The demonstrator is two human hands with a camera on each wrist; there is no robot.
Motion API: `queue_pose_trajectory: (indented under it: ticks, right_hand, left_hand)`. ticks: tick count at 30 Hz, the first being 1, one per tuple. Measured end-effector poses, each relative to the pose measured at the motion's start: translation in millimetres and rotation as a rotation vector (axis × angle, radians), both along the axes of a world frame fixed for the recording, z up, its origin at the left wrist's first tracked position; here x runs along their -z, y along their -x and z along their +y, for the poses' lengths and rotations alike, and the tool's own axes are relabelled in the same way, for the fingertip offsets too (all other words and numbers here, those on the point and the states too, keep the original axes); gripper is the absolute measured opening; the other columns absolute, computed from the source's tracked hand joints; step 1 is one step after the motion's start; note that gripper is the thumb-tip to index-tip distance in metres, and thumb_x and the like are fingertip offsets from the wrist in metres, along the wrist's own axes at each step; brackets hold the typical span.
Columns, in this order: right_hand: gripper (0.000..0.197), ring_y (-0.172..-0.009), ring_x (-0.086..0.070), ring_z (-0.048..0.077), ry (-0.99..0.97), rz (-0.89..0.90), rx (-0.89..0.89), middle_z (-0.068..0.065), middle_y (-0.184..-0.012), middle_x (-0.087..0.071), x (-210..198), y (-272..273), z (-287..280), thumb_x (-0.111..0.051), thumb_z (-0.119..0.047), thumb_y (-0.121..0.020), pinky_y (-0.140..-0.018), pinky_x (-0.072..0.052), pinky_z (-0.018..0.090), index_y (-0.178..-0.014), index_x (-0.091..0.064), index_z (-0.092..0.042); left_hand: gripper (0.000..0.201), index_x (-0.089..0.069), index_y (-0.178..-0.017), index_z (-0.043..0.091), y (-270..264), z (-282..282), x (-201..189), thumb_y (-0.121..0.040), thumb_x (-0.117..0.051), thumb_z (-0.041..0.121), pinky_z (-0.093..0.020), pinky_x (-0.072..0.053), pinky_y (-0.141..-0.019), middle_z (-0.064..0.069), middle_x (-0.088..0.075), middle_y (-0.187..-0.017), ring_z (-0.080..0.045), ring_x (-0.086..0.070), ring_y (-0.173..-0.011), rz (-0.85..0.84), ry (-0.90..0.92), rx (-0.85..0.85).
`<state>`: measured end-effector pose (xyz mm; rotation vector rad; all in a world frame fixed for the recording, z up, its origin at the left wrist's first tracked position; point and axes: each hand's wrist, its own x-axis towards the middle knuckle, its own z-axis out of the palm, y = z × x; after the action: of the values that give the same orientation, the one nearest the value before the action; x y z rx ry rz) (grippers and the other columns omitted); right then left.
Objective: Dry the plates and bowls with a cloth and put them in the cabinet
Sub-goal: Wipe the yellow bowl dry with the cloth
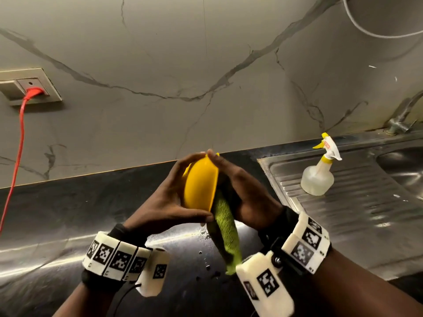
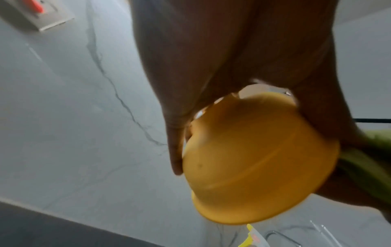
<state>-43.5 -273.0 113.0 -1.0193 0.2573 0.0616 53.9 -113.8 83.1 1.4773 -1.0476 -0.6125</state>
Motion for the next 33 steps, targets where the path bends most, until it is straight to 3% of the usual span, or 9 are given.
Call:
queue_pose_trajectory:
  ticks: [3, 5, 9, 12, 17, 21, 25, 29, 33]
  right_hand:
    - [0.049, -0.104, -0.066, 0.033, -0.067, 0.019, 0.065, 0.017, -0.122, -0.067, -4, -6, -6, -0.054, -0.05, -0.094, -0.093, -0.052, 0.052, -0.129, -0.061, -0.016]
    - [0.048, -0.108, -0.066, 0.038, 0.024, -0.013, 0.088, 0.021, -0.12, -0.067, -5, -8, -4, -0.058, -0.048, -0.091, -0.095, -0.051, 0.055, -0.124, -0.062, -0.013]
    - [0.06, -0.083, -0.062, 0.046, 0.213, -0.098, 0.061, 0.033, -0.094, -0.061, 5, -4, 8, -0.066, -0.043, -0.081, -0.068, -0.056, 0.049, -0.106, -0.055, 0.011]
    - [0.049, -0.077, -0.063, 0.036, 0.262, -0.088, 0.043, 0.02, -0.082, -0.058, 11, 1, 10, -0.067, -0.045, -0.08, -0.063, -0.057, 0.041, -0.095, -0.058, 0.001]
    - [0.052, -0.102, -0.068, 0.037, 0.043, 0.05, 0.1, 0.023, -0.111, -0.069, 7, -4, -1, -0.061, -0.05, -0.088, -0.089, -0.055, 0.05, -0.113, -0.065, -0.005]
    - [0.06, -0.089, -0.07, 0.031, -0.246, 0.031, 0.152, 0.019, -0.1, -0.072, 4, -6, -12, -0.05, -0.06, -0.091, -0.085, -0.054, 0.044, -0.093, -0.077, -0.006]
    - [0.04, -0.079, -0.062, 0.029, -0.214, -0.089, 0.083, 0.022, -0.087, -0.062, 10, -6, 1, -0.052, -0.04, -0.091, -0.073, -0.052, 0.035, -0.1, -0.072, -0.006]
    - [0.02, -0.087, -0.068, 0.023, 0.244, -0.316, 0.086, 0.011, -0.094, -0.07, 15, -7, 9, -0.058, -0.013, -0.095, -0.076, -0.057, 0.033, -0.112, -0.068, -0.009]
    - [0.045, -0.112, -0.063, 0.022, 1.293, -0.698, 0.279, 0.004, -0.123, -0.068, 23, -20, -9, -0.061, -0.012, -0.08, -0.098, -0.05, 0.036, -0.125, -0.066, -0.009]
  left_hand:
    - [0.104, -0.025, -0.149, 0.046, -2, -1, 1, -0.067, -0.089, 0.034, -0.021, -0.048, -0.1, 0.025, -0.021, -0.156, -0.004, -0.036, -0.14, -0.171, -0.075, 0.001]
    - [0.107, -0.025, -0.147, 0.05, 2, -7, -3, -0.062, -0.09, 0.044, -0.028, -0.053, -0.096, 0.02, -0.029, -0.152, -0.008, -0.047, -0.134, -0.04, -0.04, -0.002]
    - [0.113, -0.033, -0.145, 0.049, 7, -21, -6, -0.047, -0.087, 0.068, -0.032, -0.058, -0.083, 0.005, -0.051, -0.139, -0.015, -0.065, -0.115, 0.179, 0.016, -0.15]
    - [0.104, -0.045, -0.14, 0.041, 7, -23, 2, -0.049, -0.089, 0.063, -0.03, -0.057, -0.084, -0.001, -0.063, -0.13, -0.019, -0.066, -0.115, 0.241, 0.007, -0.154]
    - [0.1, -0.041, -0.142, 0.038, 16, -19, 15, -0.056, -0.09, 0.054, -0.033, -0.058, -0.085, 0.005, -0.06, -0.13, -0.022, -0.063, -0.118, 0.213, 0.039, -0.142]
    - [0.107, -0.033, -0.146, 0.035, 13, -14, 16, -0.058, -0.091, 0.049, -0.035, -0.056, -0.089, 0.006, -0.053, -0.137, -0.024, -0.059, -0.123, 0.188, 0.049, -0.098]
    - [0.104, -0.036, -0.144, 0.028, 8, -19, 8, -0.059, -0.085, 0.063, -0.048, -0.056, -0.088, -0.011, -0.055, -0.135, -0.031, -0.062, -0.118, 0.298, 0.082, -0.146]
    - [0.105, -0.04, -0.145, 0.015, 8, -29, 8, -0.065, -0.073, 0.075, -0.052, -0.053, -0.09, -0.025, -0.057, -0.131, -0.036, -0.063, -0.115, 0.372, 0.162, -0.315]
    - [0.092, -0.046, -0.144, 0.014, 10, -27, 11, -0.074, -0.071, 0.068, -0.038, -0.055, -0.091, -0.021, -0.056, -0.138, -0.031, -0.059, -0.124, 0.528, 0.217, -0.299]
